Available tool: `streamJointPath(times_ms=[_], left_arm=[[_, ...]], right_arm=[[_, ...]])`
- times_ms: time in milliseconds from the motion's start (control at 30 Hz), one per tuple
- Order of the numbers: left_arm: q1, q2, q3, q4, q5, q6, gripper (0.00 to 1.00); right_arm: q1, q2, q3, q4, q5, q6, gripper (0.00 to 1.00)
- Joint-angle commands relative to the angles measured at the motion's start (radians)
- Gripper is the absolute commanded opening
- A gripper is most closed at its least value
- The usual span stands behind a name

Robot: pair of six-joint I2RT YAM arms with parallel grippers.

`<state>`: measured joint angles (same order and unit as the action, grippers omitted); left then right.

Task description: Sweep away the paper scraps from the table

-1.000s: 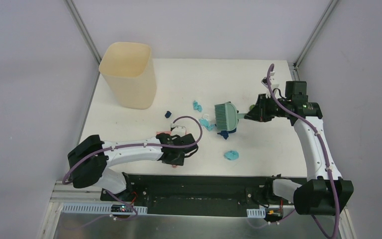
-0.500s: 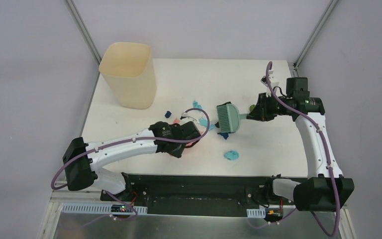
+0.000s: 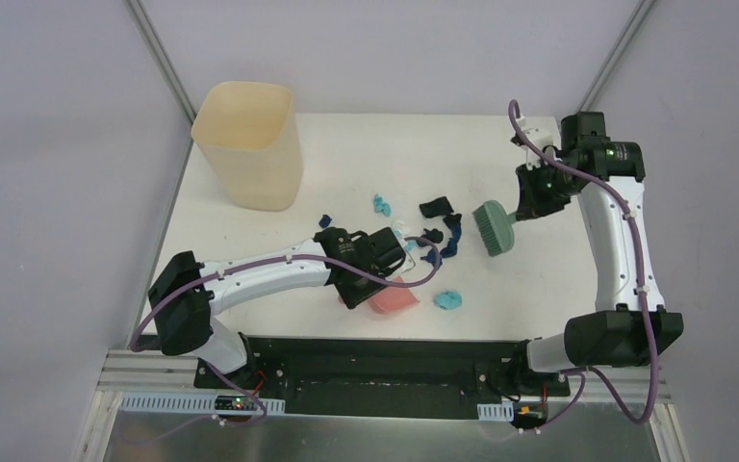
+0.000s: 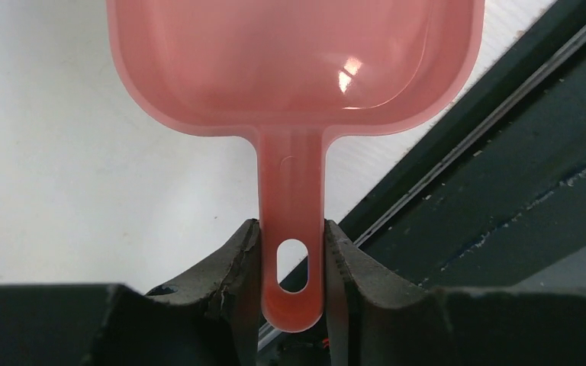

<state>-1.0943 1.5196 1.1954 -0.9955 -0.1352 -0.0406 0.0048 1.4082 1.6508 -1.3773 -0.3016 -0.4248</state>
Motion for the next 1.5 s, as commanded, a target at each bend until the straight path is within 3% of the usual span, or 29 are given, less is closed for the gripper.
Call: streamJointPath(times_ms=[0, 167, 367, 600, 967, 1233, 1467], left_arm=[[0.025, -0.006, 0.033, 0.059, 0.189, 0.17, 0.0], [0.026, -0.036, 0.001, 0.085, 0.328, 0.203, 0.0], [0.027, -0.018, -0.025, 0.1, 0.336, 0.205, 0.0], [0.026, 0.069, -0.008, 0.089, 0.34, 0.207, 0.0], [0.057, 0.13, -0.022, 0.16, 0.342, 0.151, 0.0], [0.062, 0.11, -0.039, 0.196, 0.264, 0.112, 0.0], [0.061, 0.098, -0.024, 0.124, 0.167, 0.121, 0.0]], right_arm=[[0.0, 0.014, 0.027, -0.135, 0.14, -0.047, 0.0], [0.005, 0.006, -0.053, -0.153, 0.141, -0.035, 0.0], [0.104, -0.044, -0.232, -0.062, 0.132, 0.107, 0.0], [0.204, -0.003, -0.284, 0.006, 0.065, 0.229, 0.0], [0.212, 0.08, -0.248, -0.044, -0.452, 0.206, 0.0], [0.179, 0.062, -0.095, -0.099, -0.364, 0.157, 0.0], [0.179, 0.104, 0.025, -0.04, -0.043, 0.143, 0.0]])
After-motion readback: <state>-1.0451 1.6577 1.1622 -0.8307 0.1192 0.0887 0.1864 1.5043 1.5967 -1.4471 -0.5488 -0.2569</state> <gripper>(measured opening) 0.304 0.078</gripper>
